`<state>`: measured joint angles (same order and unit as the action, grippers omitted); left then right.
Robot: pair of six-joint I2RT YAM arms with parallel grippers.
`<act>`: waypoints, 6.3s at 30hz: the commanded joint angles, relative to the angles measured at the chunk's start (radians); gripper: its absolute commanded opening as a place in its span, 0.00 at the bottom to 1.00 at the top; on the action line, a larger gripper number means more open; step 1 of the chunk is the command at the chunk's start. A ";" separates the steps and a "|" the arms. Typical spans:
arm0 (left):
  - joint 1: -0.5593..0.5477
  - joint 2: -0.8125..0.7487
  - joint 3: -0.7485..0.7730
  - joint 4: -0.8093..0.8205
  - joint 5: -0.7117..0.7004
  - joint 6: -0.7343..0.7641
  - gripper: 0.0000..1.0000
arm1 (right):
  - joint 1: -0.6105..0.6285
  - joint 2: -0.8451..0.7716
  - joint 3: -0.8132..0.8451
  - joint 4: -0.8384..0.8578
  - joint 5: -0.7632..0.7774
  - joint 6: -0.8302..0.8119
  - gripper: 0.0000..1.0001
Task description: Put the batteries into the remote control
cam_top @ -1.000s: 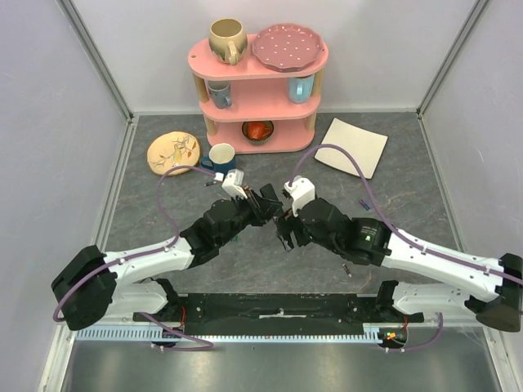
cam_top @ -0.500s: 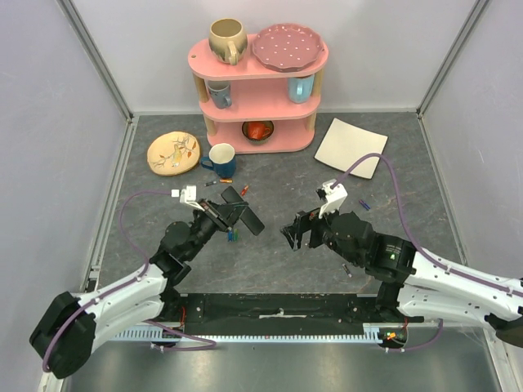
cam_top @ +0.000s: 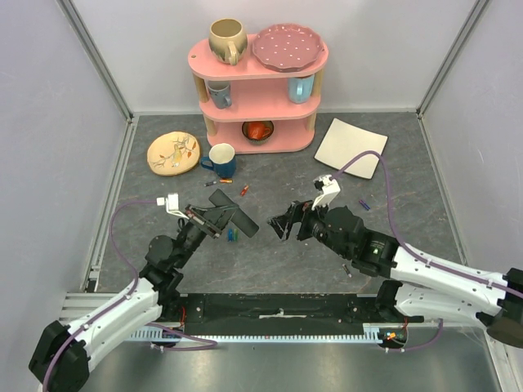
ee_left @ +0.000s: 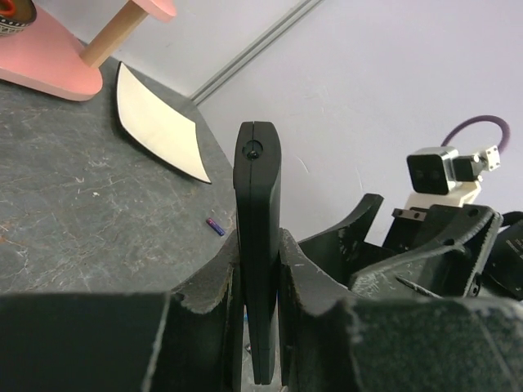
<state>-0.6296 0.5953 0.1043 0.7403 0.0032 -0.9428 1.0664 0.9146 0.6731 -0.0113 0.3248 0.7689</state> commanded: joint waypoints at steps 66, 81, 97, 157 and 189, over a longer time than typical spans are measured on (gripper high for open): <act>0.004 0.258 0.012 0.366 0.129 -0.060 0.02 | -0.144 0.366 -0.175 0.752 -0.480 0.322 0.69; 0.002 0.258 0.017 0.367 0.135 -0.060 0.02 | -0.149 0.388 -0.181 0.761 -0.484 0.337 0.61; -0.001 0.262 0.021 0.373 0.129 -0.060 0.02 | -0.149 0.392 -0.199 0.789 -0.487 0.337 0.52; 0.014 0.382 0.093 0.136 0.110 -0.203 0.02 | -0.131 0.194 0.187 -0.155 -0.391 -0.164 0.98; 0.064 0.885 0.164 0.685 0.414 -0.505 0.02 | 0.096 0.424 0.572 -0.685 0.022 -0.261 0.88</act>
<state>-0.5587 1.5047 0.2489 1.2831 0.4213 -1.4242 1.1217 1.2823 1.1698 -0.6365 0.2977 0.5049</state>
